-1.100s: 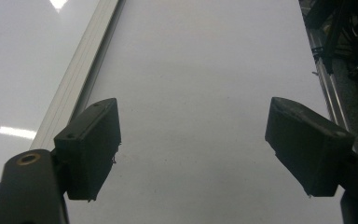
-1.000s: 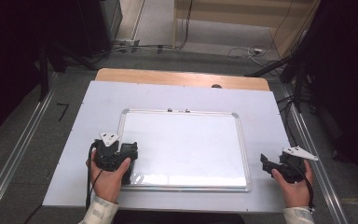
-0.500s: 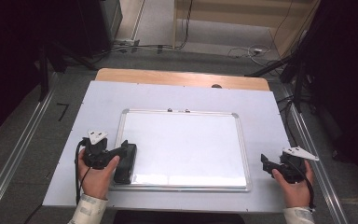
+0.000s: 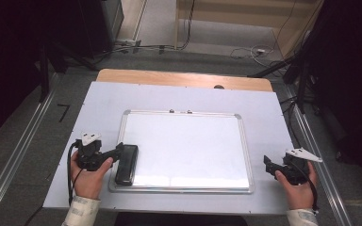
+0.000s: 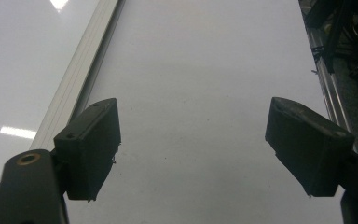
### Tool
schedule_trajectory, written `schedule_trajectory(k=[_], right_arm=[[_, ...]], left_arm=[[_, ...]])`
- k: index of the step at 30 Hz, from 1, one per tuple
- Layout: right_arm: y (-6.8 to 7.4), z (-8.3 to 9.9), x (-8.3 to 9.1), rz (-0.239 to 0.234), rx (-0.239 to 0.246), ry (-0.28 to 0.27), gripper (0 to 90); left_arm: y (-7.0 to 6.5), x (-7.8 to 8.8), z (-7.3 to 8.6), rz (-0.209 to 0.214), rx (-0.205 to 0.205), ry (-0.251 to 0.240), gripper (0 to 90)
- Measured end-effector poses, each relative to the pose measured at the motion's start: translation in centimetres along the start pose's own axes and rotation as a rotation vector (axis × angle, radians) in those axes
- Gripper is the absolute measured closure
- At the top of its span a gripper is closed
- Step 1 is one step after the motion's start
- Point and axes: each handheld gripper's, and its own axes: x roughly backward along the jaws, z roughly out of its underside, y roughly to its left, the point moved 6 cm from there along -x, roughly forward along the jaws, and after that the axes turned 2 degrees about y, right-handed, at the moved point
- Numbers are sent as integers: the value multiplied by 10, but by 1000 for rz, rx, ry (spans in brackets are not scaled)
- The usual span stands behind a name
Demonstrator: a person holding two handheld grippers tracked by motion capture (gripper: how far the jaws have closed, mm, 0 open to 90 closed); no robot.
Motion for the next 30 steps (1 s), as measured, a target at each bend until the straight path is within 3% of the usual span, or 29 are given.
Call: schedule_trajectory(k=[18, 30], right_arm=[[0, 0, 0, 1, 3, 0, 167], [0, 0, 0, 1, 6, -1, 167]], left_arm=[[26, 3, 3, -8, 37, -4, 209], [46, 5, 7, -36, 63, -2, 209]])
